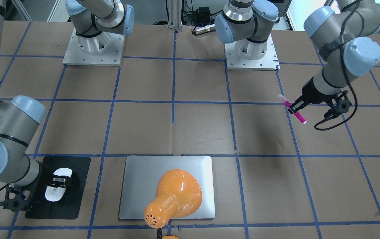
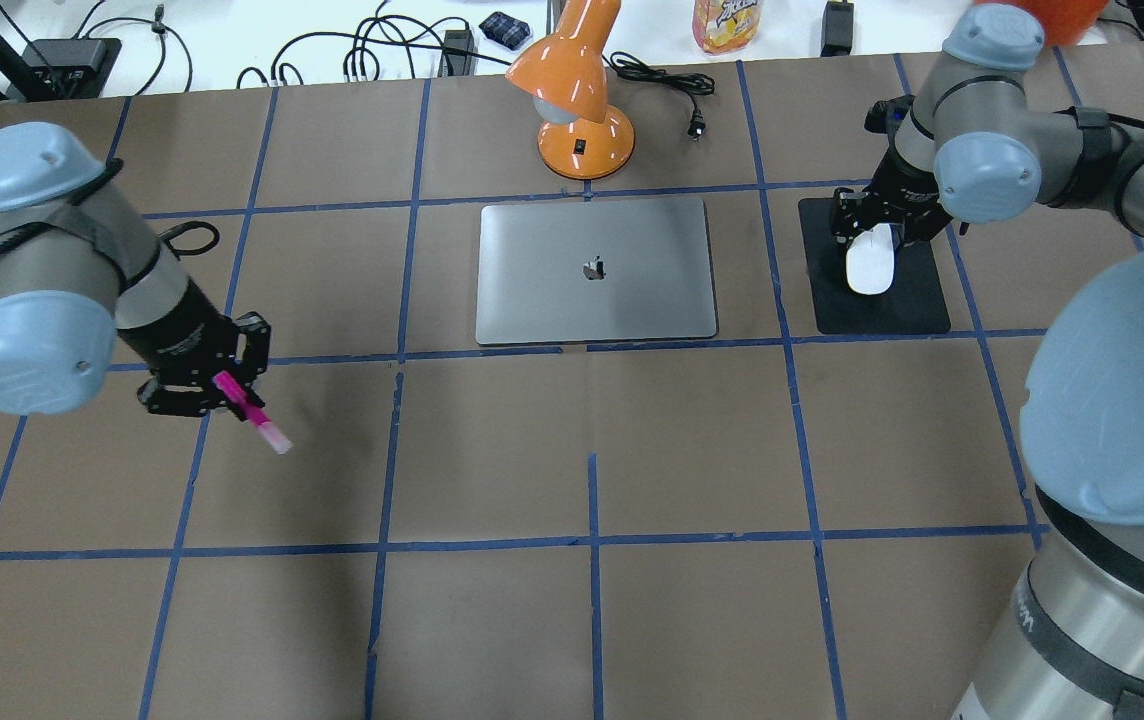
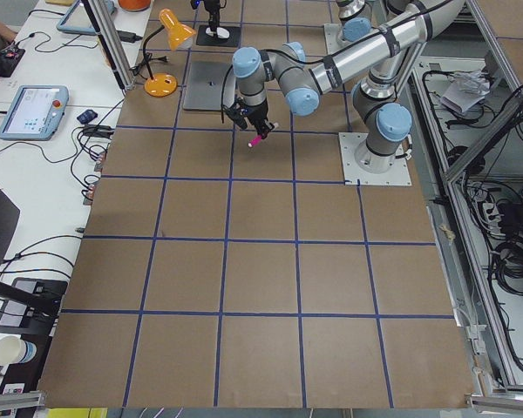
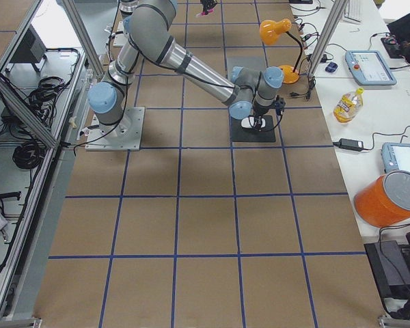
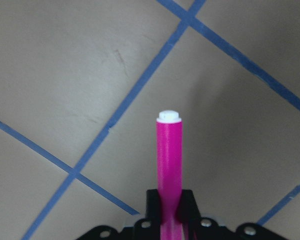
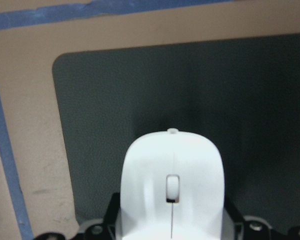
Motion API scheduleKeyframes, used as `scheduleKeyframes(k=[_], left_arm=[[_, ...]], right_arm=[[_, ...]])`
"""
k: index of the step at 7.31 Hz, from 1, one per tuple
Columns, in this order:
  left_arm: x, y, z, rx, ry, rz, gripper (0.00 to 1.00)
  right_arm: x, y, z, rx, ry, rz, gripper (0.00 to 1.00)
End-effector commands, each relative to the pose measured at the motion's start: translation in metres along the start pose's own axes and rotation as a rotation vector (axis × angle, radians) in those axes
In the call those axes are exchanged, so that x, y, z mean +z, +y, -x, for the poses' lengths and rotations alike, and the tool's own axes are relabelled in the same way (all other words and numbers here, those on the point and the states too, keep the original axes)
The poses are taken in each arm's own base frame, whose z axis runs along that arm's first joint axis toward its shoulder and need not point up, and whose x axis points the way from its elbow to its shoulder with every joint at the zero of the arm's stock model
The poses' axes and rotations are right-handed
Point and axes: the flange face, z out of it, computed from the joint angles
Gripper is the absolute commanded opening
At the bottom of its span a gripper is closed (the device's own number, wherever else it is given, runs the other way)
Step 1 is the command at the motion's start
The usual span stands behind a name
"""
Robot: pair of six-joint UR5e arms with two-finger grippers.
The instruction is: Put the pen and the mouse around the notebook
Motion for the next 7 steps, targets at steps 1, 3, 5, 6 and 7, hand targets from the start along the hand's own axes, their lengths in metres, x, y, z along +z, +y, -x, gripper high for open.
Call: scheduleKeyframes(k=[1, 3, 5, 6, 7], left_arm=[[0.02, 0.094, -0.071, -0.232, 0.008, 0.011, 0.0], [0.037, 0.136, -0.115, -0.432, 0.108, 0.028, 0.0], [0.06, 0.169, -0.142, -0.492, 0.124, 0.021, 0.0], [0.071, 0.181, -0.156, -0.571, 0.155, 0.051, 0.0], [0.073, 0.196, -0.17, -0.666, 0.211, 0.067, 0.0]], right_arm=[[-0.004, -0.003, -0.002, -0.015, 0.007, -0.012, 0.27], [0.001, -0.001, -0.004, -0.022, 0.02, -0.004, 0.28], [0.004, 0.0, -0.003, -0.029, 0.02, 0.006, 0.72], [0.004, -0.002, -0.003, -0.027, 0.022, 0.014, 1.0], [-0.001, 0.0, -0.003, -0.021, 0.022, 0.014, 1.0]])
